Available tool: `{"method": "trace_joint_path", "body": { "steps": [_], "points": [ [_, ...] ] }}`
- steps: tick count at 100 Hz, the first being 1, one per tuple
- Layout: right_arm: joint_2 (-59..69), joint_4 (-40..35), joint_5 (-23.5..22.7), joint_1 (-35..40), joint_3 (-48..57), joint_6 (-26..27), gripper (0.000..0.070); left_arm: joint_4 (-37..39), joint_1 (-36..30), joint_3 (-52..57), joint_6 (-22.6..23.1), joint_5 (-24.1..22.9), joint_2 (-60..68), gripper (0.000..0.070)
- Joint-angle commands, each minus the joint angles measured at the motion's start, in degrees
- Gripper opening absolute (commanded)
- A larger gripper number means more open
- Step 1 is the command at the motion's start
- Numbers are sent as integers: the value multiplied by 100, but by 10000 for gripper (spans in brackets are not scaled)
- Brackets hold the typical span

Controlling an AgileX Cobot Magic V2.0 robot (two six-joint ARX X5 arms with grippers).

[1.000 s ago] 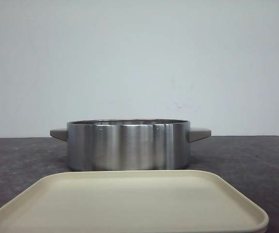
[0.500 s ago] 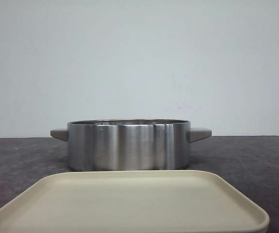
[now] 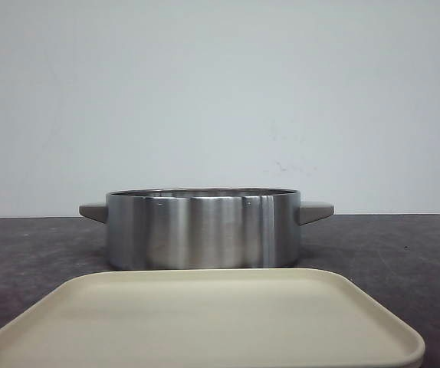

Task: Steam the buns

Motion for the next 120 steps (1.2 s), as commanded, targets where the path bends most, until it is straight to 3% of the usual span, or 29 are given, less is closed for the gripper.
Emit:
{"method": "trace_joint_path", "body": {
  "steps": [1,16,32,52,64,73,120],
  "points": [
    [-4,63,4,2,-22,42,4,87,85,-109,280,-83,-166,22],
    [-4,61,4,2,-20,42,4,-640,407,-109,975,-514,-651,22],
    [-4,61,2,2,-22,42,4,-1207,680,-109,988,-1384,-879,23],
    [-4,61,4,2,-20,42,4,-1749,754,-109,1038,-1427,-879,23],
    [-4,61,4,2,-22,42,4,-1738,772,-109,1202,-1362,-879,23],
    [-4,61,4,2,-22,42,4,-1729,772,-107,1010,-1333,-876,23],
    [-4,61,4,2,-20,42,4,-1727,772,-107,1014,-1338,-876,23]
  ]
}}
